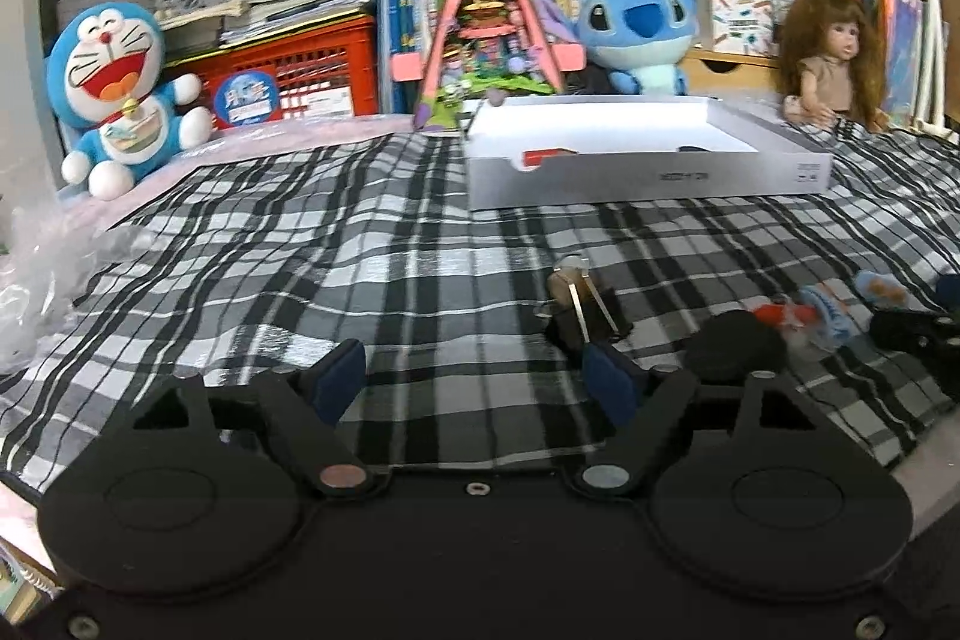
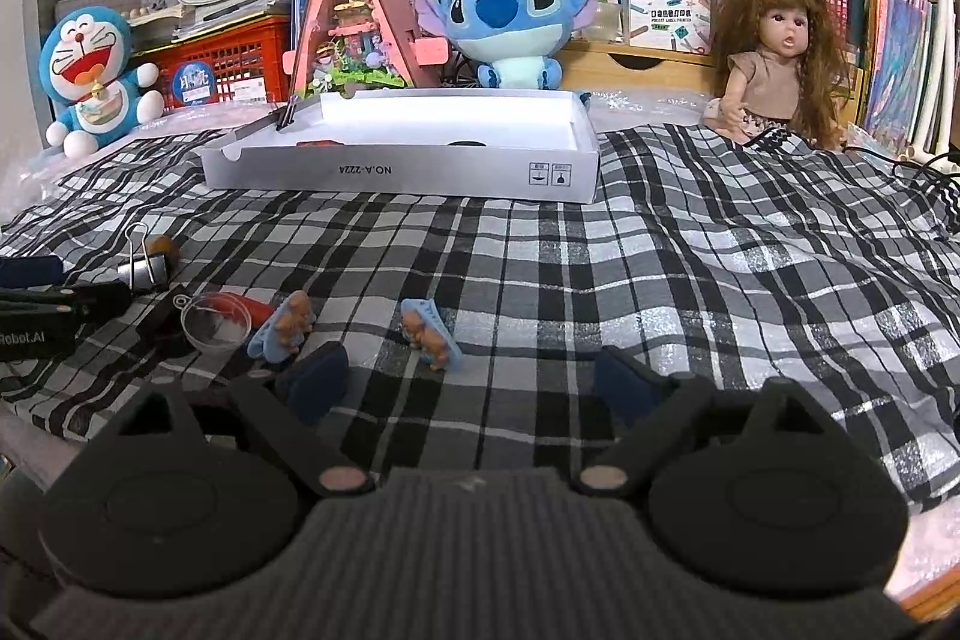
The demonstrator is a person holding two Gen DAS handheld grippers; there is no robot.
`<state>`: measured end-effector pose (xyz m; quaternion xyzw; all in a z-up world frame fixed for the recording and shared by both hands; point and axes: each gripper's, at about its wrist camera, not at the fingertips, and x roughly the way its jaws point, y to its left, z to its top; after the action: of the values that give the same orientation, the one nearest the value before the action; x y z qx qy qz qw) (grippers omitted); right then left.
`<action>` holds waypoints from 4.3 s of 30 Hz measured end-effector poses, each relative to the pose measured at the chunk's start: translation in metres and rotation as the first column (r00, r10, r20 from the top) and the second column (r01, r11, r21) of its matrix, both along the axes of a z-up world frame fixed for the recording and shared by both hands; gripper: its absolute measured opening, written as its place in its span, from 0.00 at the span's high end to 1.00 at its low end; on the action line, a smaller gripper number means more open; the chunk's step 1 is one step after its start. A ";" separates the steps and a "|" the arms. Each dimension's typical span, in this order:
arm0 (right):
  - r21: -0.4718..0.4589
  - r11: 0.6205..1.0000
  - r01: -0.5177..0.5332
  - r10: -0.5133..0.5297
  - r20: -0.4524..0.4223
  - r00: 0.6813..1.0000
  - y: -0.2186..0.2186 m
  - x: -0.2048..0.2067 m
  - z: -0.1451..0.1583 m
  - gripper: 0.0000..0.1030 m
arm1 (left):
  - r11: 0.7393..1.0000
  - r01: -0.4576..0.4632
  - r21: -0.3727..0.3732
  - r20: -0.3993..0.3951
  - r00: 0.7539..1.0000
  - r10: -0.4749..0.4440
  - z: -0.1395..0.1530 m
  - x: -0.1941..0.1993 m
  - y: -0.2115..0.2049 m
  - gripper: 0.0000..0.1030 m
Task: Organize rigid objects
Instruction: 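Withdraw both open tools from the box back over the plaid cloth, then grasp the black binder clip with the left tool while the right tool grasps a blue-based figurine, then carry the clip and the figurine in both tools over the white box, then open the left tool to drop the clip while the right tool releases the figurine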
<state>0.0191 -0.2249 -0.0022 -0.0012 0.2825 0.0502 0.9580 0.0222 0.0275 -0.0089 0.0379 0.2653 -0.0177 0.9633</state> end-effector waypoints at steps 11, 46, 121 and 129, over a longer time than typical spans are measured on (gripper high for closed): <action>-0.013 1.000 -0.004 0.004 -0.001 1.000 0.002 0.001 0.000 0.08 | 0.998 -0.021 -0.064 -0.005 1.000 0.021 0.009 0.012 0.010 0.20; -0.013 0.998 -0.066 0.067 0.059 0.996 0.018 -0.001 0.009 0.86 | 0.993 0.070 -0.092 0.001 0.998 -0.070 0.018 0.009 -0.015 0.72; 0.186 0.981 0.062 -0.010 -0.270 0.963 0.011 0.281 0.025 0.86 | 0.991 0.022 -0.132 -0.214 0.976 -0.050 0.021 0.290 -0.060 0.72; 0.226 0.972 0.057 -0.005 -0.226 0.974 0.003 0.271 0.037 0.70 | 0.989 0.021 -0.147 -0.164 0.986 -0.045 0.037 0.275 -0.056 0.57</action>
<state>0.2900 -0.2221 0.0345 0.1206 0.3808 0.0675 0.9143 0.2972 -0.0283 0.0282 -0.0294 0.3421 -0.0559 0.9375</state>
